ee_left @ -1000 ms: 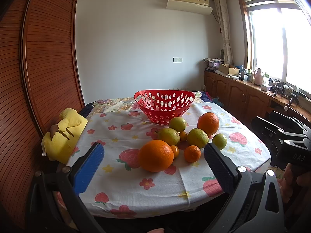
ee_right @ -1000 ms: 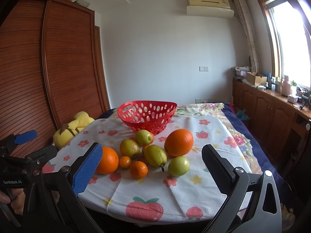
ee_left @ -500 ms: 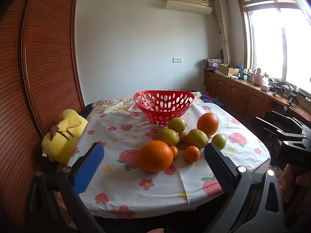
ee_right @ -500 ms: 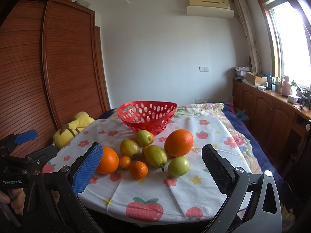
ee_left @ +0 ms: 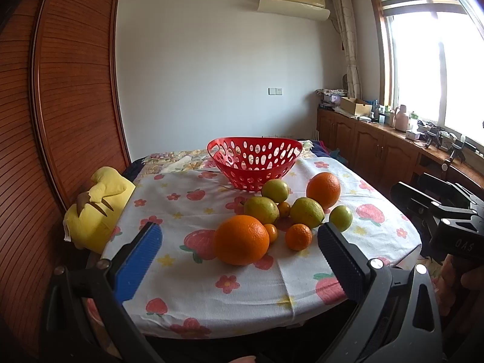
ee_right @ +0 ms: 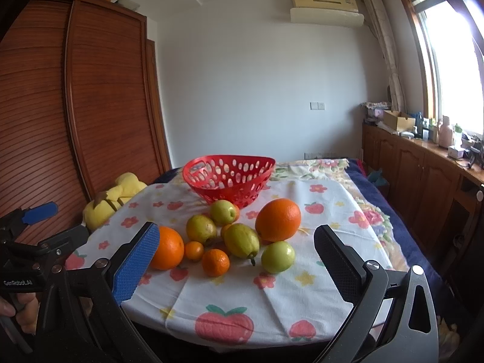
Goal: Organize fruits
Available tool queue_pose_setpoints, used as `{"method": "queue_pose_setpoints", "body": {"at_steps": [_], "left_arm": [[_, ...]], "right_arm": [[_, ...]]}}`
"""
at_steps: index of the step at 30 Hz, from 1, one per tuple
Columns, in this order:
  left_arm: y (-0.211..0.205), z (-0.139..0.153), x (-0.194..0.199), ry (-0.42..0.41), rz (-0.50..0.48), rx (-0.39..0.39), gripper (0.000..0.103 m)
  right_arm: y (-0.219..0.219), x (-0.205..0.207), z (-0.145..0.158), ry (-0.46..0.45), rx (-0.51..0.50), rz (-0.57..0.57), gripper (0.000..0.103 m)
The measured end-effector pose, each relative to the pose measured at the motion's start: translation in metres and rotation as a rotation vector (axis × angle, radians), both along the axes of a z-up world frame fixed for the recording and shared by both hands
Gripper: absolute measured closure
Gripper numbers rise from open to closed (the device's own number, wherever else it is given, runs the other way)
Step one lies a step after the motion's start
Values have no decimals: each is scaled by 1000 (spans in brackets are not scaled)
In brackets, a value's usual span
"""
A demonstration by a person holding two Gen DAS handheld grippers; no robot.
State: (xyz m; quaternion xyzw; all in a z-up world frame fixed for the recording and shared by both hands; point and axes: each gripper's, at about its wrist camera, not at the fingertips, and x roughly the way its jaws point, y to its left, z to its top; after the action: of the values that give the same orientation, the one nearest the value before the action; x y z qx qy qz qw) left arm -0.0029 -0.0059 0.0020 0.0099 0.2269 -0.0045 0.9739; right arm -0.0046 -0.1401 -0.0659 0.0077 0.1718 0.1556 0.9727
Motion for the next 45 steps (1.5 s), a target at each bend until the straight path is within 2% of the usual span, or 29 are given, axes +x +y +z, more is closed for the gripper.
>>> {"method": "queue_pose_setpoints", "body": {"at_steps": [10, 19, 31, 36, 45], "left_arm": [[7, -29, 22, 57, -21, -24, 0], [16, -51, 54, 106, -45, -41, 2], [21, -71, 91, 175, -98, -67, 4], [24, -80, 104, 201, -110, -85, 7], [25, -89, 121, 234, -97, -87, 7]], "right_arm": [[-5, 12, -14, 37, -24, 4, 0], [-6, 48, -34, 88, -95, 27, 2], [-23, 101, -71, 215, -134, 50, 16], [-23, 121, -87, 269, -143, 80, 28], [-23, 145, -108, 351, -129, 111, 29]]}}
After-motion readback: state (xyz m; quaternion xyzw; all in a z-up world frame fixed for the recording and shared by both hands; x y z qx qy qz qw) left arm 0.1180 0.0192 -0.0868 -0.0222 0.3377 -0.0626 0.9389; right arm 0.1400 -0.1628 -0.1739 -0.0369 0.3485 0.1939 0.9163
